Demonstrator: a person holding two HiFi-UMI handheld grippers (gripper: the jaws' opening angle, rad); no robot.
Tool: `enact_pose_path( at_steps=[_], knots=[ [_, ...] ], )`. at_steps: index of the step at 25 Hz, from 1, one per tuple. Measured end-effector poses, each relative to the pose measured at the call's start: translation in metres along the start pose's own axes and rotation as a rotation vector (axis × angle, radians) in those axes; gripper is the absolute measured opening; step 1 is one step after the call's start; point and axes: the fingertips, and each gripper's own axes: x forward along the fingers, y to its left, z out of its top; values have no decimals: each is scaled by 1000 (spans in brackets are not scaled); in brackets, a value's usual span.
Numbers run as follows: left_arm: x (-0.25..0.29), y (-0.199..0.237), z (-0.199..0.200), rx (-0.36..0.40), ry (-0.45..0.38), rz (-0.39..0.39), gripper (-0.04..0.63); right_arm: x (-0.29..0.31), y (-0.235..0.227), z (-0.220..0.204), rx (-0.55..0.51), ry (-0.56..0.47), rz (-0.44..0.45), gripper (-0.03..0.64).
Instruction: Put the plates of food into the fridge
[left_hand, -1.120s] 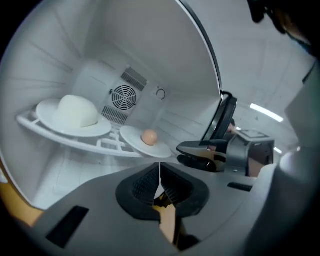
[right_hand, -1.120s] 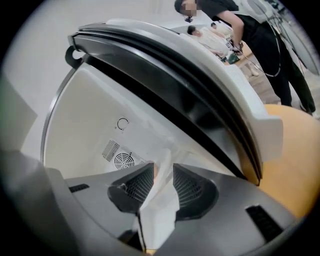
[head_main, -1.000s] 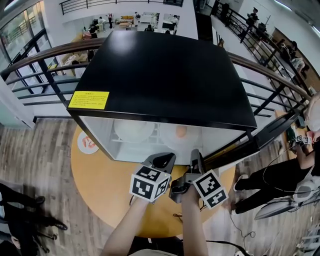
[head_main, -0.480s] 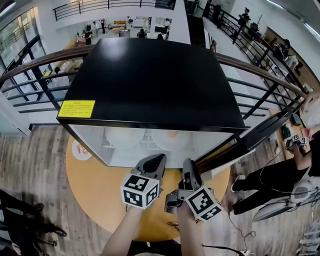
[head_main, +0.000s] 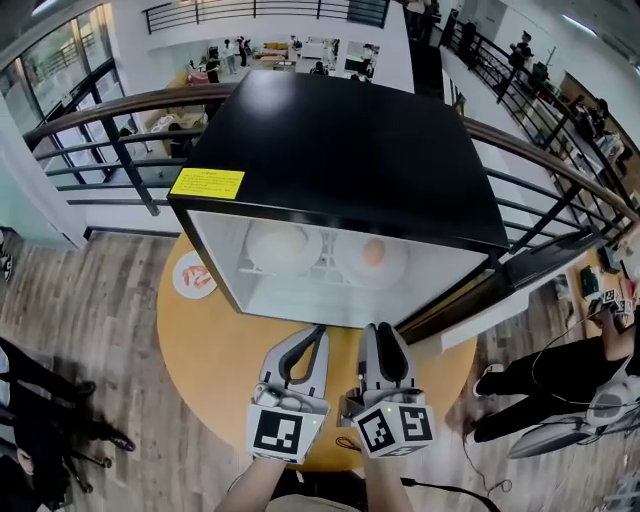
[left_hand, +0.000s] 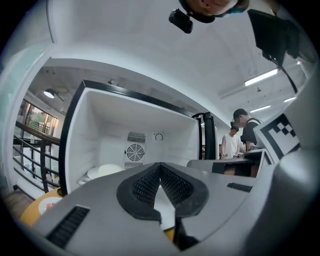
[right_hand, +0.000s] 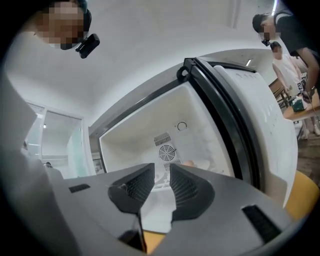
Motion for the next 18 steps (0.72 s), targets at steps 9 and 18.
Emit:
enact_pose_path(
  at_steps=[9, 18],
  knots=[
    [-43, 27, 17, -12, -77, 123, 8, -20, 39, 1, -9, -1, 94, 101],
    [-104, 51, 20, 17, -76, 284, 8, -34, 88, -10, -54, 18, 218, 101]
  ],
)
